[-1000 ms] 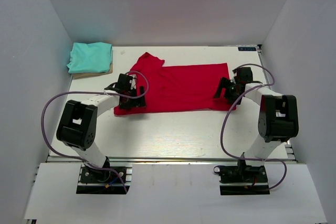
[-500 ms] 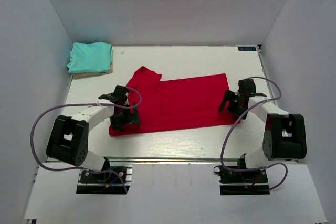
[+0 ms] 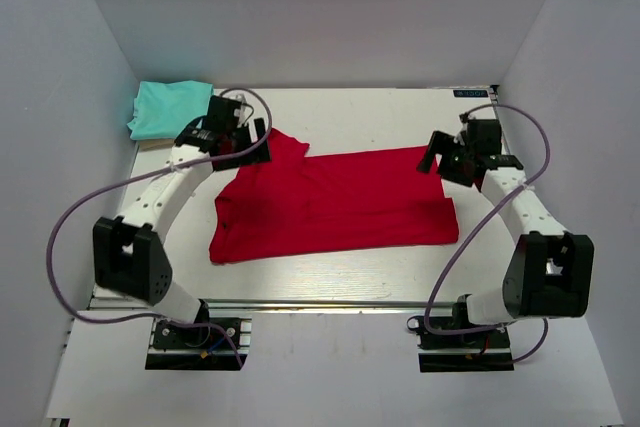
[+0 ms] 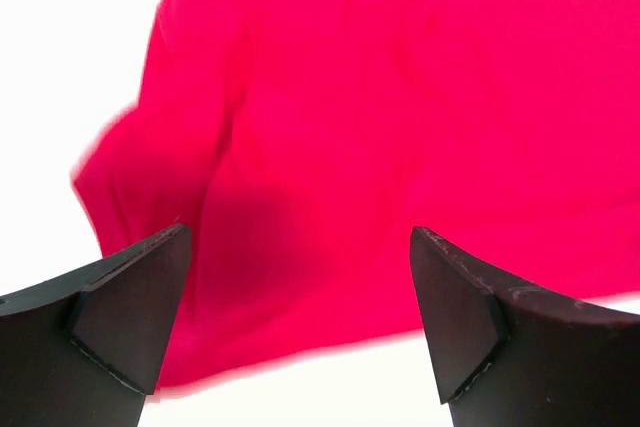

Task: Fold and stack the t-shirts
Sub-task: Grap the side of the flattened tshirt furthest away from the robot with both arms

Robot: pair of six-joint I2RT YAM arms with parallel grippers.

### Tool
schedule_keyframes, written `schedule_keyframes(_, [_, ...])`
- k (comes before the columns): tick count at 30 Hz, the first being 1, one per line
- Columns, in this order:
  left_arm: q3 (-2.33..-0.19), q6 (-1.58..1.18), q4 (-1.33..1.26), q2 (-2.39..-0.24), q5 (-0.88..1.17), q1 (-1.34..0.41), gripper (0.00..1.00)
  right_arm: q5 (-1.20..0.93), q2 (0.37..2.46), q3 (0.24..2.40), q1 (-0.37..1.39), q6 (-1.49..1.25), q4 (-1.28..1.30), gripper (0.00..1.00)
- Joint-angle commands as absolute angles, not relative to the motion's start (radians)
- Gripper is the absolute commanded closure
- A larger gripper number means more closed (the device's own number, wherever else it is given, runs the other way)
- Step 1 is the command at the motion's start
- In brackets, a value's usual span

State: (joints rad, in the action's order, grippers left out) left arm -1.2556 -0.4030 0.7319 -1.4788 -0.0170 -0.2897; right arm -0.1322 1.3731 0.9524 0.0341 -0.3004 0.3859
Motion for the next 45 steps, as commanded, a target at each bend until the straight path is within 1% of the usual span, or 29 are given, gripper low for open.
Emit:
schedule_keyframes(1, [-1.419,-0.345,0.627,-1.622,-0.072,-0.275,0.0,-0.138,1.469,1.089,0.034,-0.272,0.313,0.1])
schedule_keyframes(2, [-1.474,-0.319,0.627,-1.738,-0.081,-0.275,0.0,-0.108,1.511,1.11,0.032,-0.262,0.322,0.1])
schedule_keyframes(4, [-1.61,-0.258,0.661,-1.869,-0.069,-0.275,0.0,-0.074,1.569,1.211,0.029,-0.262,0.342,0.1])
schedule_keyframes(5, [-1.712,-0.233,0.661,-1.926,-0.093,-0.275,0.0,-0.052,1.609,1.253,0.028,-0.253,0.345,0.1])
schedule_keyframes(6, [-1.748,-0.2,0.635,-2.024,-0.103,-0.275,0.0,-0.052,1.646,1.273,0.028,-0.249,0.345,0.1])
schedule_keyframes(8, [-1.837,-0.066,0.569,-2.112,-0.075,-0.265,0.0,-0.067,1.707,1.36,0.026,-0.239,0.36,0.1])
schedule_keyframes(9, [-1.882,-0.031,0.569,-2.199,-0.066,-0.256,0.0,-0.071,1.748,1.386,0.023,-0.241,0.379,0.1])
schedule_keyframes(10, [-1.961,0.018,0.569,-2.236,-0.066,-0.256,0.0,-0.083,1.767,1.454,0.023,-0.235,0.391,0.1])
schedule_keyframes(12, [-2.043,0.047,0.613,-2.298,-0.078,-0.247,0.0,-0.106,1.834,1.489,0.02,-0.233,0.416,0.1])
schedule_keyframes(14, [-2.06,0.089,0.573,-2.324,-0.097,-0.247,0.0,-0.113,1.87,1.531,0.018,-0.229,0.42,0.1])
schedule_keyframes(17, [-1.999,0.142,0.491,-2.324,-0.083,-0.247,0.0,-0.136,1.916,1.563,0.012,-0.204,0.42,0.1])
schedule_keyframes(20, [-1.999,0.187,0.454,-2.353,-0.063,-0.247,0.05,-0.129,1.951,1.597,0.011,-0.172,0.426,0.1])
schedule_keyframes(23, [-2.037,0.213,0.475,-2.405,-0.026,-0.238,0.15,-0.115,1.96,1.618,0.014,-0.141,0.434,0.1])
schedule_keyframes(24, [-2.061,0.222,0.492,-2.419,-0.026,-0.238,0.23,-0.11,1.962,1.623,0.012,-0.137,0.439,0.1])
schedule_keyframes(27, [-2.092,0.222,0.506,-2.467,-0.017,-0.238,0.32,-0.098,1.976,1.637,0.011,-0.13,0.443,0.1])
schedule_keyframes(29, [-2.092,0.222,0.506,-2.48,0.0,-0.238,0.42,-0.104,1.988,1.638,0.012,-0.129,0.442,0.1])
schedule_keyframes(30, [-2.092,0.222,0.506,-2.49,0.015,-0.238,0.44,-0.107,1.993,1.646,0.011,-0.118,0.442,0.1])
schedule_keyframes(31, [-2.092,0.222,0.506,-2.49,0.024,-0.238,0.55,-0.112,2.003,1.649,0.011,-0.117,0.442,0.1])
schedule_keyframes(32, [-2.092,0.222,0.506,-2.49,0.037,-0.238,0.6,-0.107,2.025,1.651,0.012,-0.112,0.44,0.1])
schedule_keyframes(33, [-2.083,0.222,0.497,-2.49,0.037,-0.238,0.67,-0.092,2.039,1.657,0.014,-0.107,0.448,0.1])
schedule_keyframes(34, [-2.083,0.222,0.497,-2.49,0.047,-0.238,0.83,-0.083,2.048,1.684,0.011,-0.104,0.452,0.1])
schedule_keyframes(36, [-2.083,0.213,0.497,-2.49,0.057,-0.238,1.0,-0.026,2.091,1.712,0.014,-0.089,0.457,0.1])
schedule_keyframes(38, [-2.071,0.213,0.485,-2.49,0.069,-0.238,1.0,0.029,2.137,1.752,0.012,-0.087,0.466,0.1])
schedule_keyframes(40, [-2.053,0.213,0.47,-2.474,0.08,-0.238,1.0,0.04,2.17,1.778,0.012,-0.095,0.483,0.1])
schedule_keyframes(41, [-2.03,0.213,0.453,-2.456,0.089,-0.238,1.0,0.041,2.183,1.776,0.012,-0.097,0.492,0.11])
schedule_keyframes(43, [-2.01,0.213,0.443,-2.438,0.098,-0.238,1.0,0.029,2.192,1.746,0.012,-0.103,0.477,0.11])
schedule_keyframes(45, [-1.99,0.213,0.42,-2.41,0.12,-0.238,1.0,0.012,2.207,1.74,0.014,-0.103,0.457,0.15])
